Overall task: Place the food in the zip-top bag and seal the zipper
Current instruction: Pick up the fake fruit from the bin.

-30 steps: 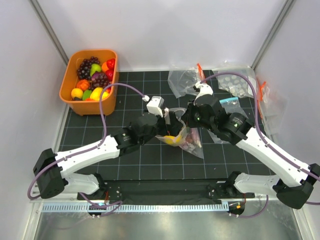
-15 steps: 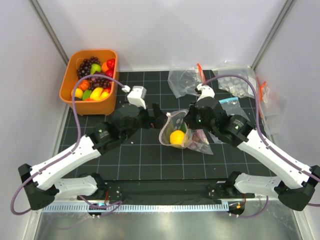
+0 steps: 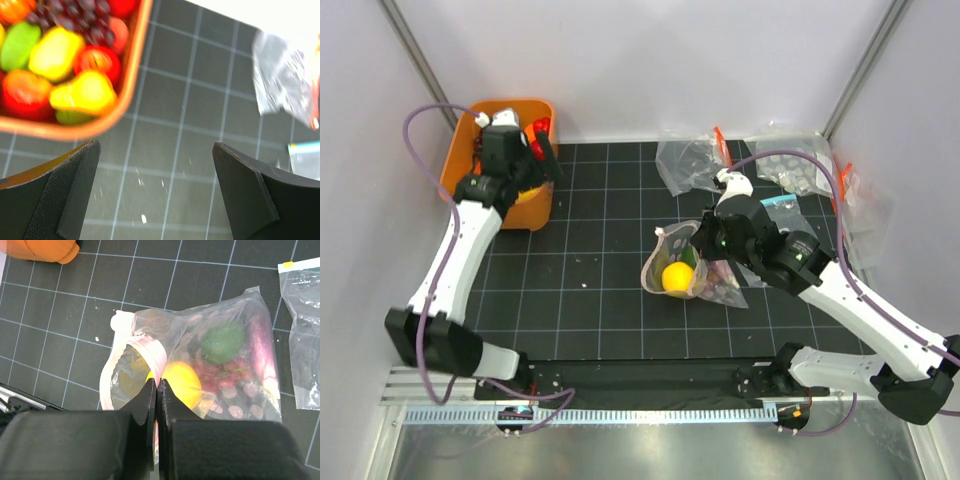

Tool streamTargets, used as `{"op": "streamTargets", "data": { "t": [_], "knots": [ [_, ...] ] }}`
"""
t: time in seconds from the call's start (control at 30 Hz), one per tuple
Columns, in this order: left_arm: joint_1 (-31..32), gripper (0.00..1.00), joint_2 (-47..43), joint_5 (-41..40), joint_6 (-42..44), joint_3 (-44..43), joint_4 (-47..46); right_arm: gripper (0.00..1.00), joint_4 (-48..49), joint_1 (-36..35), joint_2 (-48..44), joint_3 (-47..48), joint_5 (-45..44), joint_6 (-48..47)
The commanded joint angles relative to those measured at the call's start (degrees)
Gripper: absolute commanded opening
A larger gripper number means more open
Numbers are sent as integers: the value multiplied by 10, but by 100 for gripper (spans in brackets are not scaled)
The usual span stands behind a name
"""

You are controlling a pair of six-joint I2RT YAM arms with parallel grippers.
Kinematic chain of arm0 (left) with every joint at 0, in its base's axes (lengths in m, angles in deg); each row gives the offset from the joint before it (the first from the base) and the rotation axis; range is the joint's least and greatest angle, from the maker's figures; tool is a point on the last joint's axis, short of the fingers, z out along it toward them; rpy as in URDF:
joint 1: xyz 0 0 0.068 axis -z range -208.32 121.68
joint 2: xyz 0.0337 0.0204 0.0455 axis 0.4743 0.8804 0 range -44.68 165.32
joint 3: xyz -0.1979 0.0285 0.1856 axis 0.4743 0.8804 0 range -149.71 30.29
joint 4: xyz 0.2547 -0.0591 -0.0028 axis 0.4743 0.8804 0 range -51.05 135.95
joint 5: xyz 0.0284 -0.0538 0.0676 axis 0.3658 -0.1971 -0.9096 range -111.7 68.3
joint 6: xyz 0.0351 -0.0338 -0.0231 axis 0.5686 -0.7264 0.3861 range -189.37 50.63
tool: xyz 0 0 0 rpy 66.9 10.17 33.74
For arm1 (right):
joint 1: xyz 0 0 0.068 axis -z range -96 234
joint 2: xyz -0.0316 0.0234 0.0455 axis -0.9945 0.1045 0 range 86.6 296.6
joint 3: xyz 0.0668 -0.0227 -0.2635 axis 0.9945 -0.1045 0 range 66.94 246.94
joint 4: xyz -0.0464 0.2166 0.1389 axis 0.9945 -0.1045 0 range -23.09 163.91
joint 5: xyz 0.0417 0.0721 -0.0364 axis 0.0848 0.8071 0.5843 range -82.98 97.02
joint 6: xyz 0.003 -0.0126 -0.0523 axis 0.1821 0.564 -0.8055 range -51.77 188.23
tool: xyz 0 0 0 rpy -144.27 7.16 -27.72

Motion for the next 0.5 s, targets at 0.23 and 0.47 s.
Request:
{"op": "streamTargets", "data": {
  "t": [0.23, 0.47],
  "knots": [
    [-120, 100, 206, 57, -33, -215, 20, 1, 29, 1, -11, 2, 24, -27],
    [-157, 100, 345, 28, -35, -329, 50, 1, 27, 0, -21, -3, 30, -34]
  ]
}}
